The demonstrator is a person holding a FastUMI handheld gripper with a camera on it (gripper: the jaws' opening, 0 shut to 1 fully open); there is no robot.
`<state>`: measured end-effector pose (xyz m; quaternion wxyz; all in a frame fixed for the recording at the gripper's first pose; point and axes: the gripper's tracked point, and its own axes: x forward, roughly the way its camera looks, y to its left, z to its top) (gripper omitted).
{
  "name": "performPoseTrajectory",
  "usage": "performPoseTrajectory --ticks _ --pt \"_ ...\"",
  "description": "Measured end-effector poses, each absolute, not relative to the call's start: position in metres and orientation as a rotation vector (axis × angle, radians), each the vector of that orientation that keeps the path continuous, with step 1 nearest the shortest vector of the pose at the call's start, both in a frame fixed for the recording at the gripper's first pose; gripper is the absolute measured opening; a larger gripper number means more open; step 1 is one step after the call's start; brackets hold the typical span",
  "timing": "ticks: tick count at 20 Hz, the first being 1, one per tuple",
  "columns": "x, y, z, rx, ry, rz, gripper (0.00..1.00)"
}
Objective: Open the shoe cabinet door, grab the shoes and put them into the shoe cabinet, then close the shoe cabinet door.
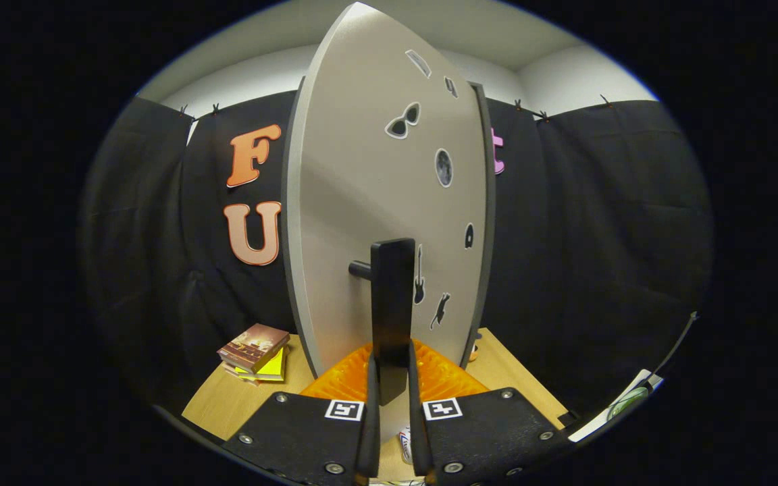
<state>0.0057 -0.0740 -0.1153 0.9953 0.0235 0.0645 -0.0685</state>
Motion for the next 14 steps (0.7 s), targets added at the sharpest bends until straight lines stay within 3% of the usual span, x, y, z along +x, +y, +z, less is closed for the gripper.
performPoseTrajectory --ticks 7,14 --pt "-0.039 -0.166 -0.130 0.012 0.132 -0.416 0.06" --pt "-0.105 -0.225 -0.123 -0.024 0.084 -0.633 0.05"
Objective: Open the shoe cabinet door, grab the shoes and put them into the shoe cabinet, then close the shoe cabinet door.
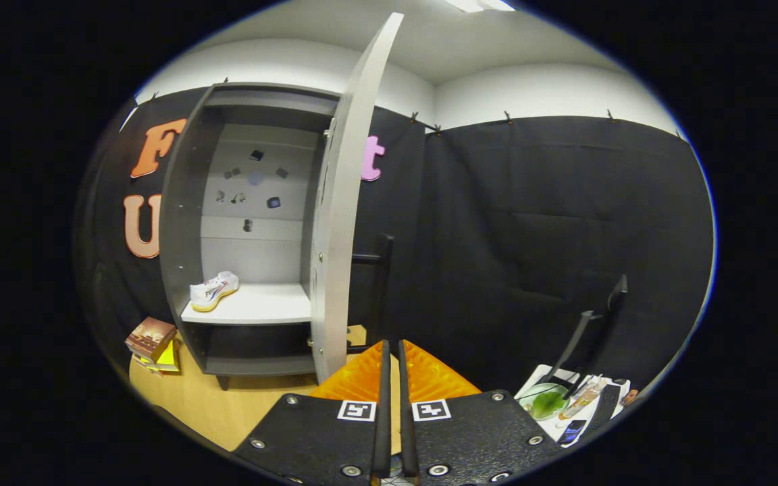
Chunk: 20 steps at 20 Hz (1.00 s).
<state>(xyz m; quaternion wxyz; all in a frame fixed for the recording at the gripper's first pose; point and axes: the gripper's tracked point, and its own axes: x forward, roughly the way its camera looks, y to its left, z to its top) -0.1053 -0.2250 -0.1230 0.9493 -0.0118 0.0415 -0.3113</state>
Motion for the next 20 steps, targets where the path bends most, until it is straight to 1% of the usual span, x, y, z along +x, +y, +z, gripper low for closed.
performPoseTrajectory --ticks 2,4,5,6,7,8,9,10,11,12,13,17,20 --pt "-0.110 -0.218 -0.115 -0.048 0.052 -0.633 0.06" --pt "-0.102 -0.202 -0.117 -0.069 0.034 -0.590 0.11" --pt "-0.098 -0.192 -0.120 -0.077 0.032 -0.558 0.21" --pt "-0.091 -0.180 -0.127 -0.086 0.035 -0.523 0.26" --pt "-0.082 -0.169 -0.137 -0.095 0.052 -0.488 0.38" --pt "-0.071 -0.158 -0.153 -0.094 0.080 -0.451 0.43" --pt "-0.059 -0.144 -0.170 -0.085 0.108 -0.407 0.53" --pt "-0.047 -0.129 -0.190 -0.066 0.139 -0.361 0.56" --pt "-0.036 -0.116 -0.209 -0.045 0.173 -0.316 0.63" --pt "-0.026 -0.105 -0.231 -0.029 0.210 -0.278 0.66" --pt "-0.017 -0.098 -0.253 -0.026 0.247 -0.249 0.73" --pt "0.011 -0.086 -0.345 -0.041 0.403 -0.204 0.86" --pt "0.026 -0.080 -0.407 -0.022 0.505 -0.187 0.90"
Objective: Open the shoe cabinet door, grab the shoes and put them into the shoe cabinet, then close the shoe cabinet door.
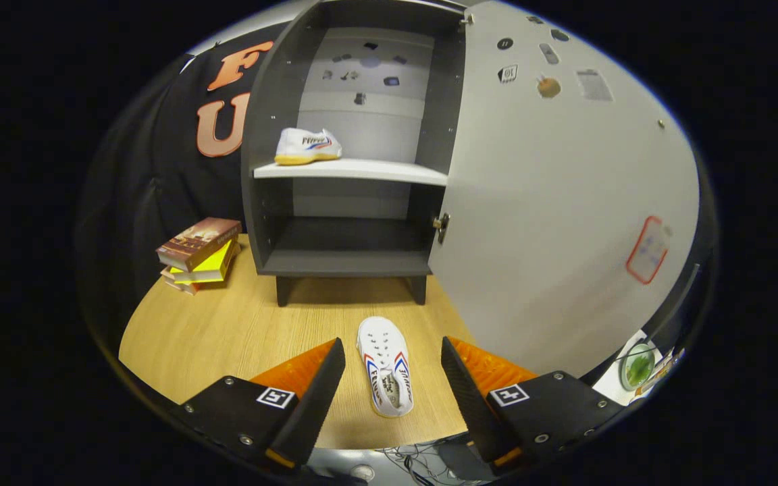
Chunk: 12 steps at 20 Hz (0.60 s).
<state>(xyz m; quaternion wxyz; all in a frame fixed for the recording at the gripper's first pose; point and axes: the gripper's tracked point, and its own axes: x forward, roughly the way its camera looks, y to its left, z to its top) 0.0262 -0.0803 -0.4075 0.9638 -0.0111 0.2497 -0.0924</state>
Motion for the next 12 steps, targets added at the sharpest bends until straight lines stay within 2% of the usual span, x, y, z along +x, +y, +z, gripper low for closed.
performPoseTrajectory --ticks 6,8,12 --pt "0.052 -0.073 -0.492 -0.060 0.661 -0.140 0.89" --pt "0.060 -0.070 -0.509 -0.057 0.703 -0.126 0.85" --pt "0.081 -0.067 -0.534 -0.098 0.748 -0.091 0.71"
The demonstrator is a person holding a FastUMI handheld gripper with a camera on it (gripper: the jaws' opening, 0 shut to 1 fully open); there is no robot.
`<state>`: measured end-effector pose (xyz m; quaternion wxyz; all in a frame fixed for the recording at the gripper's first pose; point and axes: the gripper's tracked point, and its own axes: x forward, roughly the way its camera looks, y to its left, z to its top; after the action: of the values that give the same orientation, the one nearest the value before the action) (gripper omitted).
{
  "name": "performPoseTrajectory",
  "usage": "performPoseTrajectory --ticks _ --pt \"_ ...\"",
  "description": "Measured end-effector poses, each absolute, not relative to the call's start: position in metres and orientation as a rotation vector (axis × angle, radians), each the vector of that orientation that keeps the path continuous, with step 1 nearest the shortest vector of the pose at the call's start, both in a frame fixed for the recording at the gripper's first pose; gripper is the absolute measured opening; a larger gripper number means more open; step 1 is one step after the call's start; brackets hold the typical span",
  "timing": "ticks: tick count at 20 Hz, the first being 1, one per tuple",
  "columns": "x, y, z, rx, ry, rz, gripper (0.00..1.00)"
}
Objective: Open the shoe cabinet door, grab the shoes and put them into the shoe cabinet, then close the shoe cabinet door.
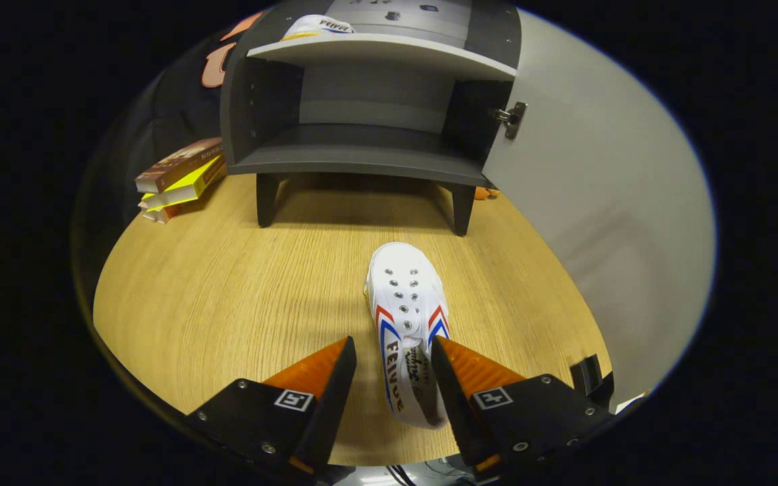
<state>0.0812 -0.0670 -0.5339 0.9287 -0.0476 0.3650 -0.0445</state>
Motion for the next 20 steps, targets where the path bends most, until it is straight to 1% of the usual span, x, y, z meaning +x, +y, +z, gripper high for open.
performPoseTrajectory --ticks 1,2,3,5,8,10,11,14,15,16,17,20 --pt "0.084 -0.065 -0.539 -0.102 0.762 -0.080 0.65" --pt "0.087 -0.064 -0.544 -0.107 0.777 -0.071 0.62" --pt "0.088 -0.062 -0.551 -0.112 0.796 -0.065 0.55" --pt "0.091 -0.065 -0.560 -0.131 0.817 -0.071 0.48" --pt "0.096 -0.069 -0.565 -0.124 0.833 -0.084 0.43" --pt "0.098 -0.072 -0.567 -0.099 0.838 -0.090 0.35" --pt "0.097 -0.071 -0.567 -0.074 0.839 -0.084 0.29" --pt "0.098 -0.068 -0.569 -0.015 0.829 -0.067 0.17" --pt "0.099 -0.068 -0.569 -0.003 0.827 -0.067 0.10" --pt "0.098 -0.067 -0.569 0.000 0.823 -0.070 0.06" --pt "0.099 -0.068 -0.569 -0.005 0.818 -0.070 0.00" --pt "0.102 -0.067 -0.560 0.012 0.791 -0.082 0.00"
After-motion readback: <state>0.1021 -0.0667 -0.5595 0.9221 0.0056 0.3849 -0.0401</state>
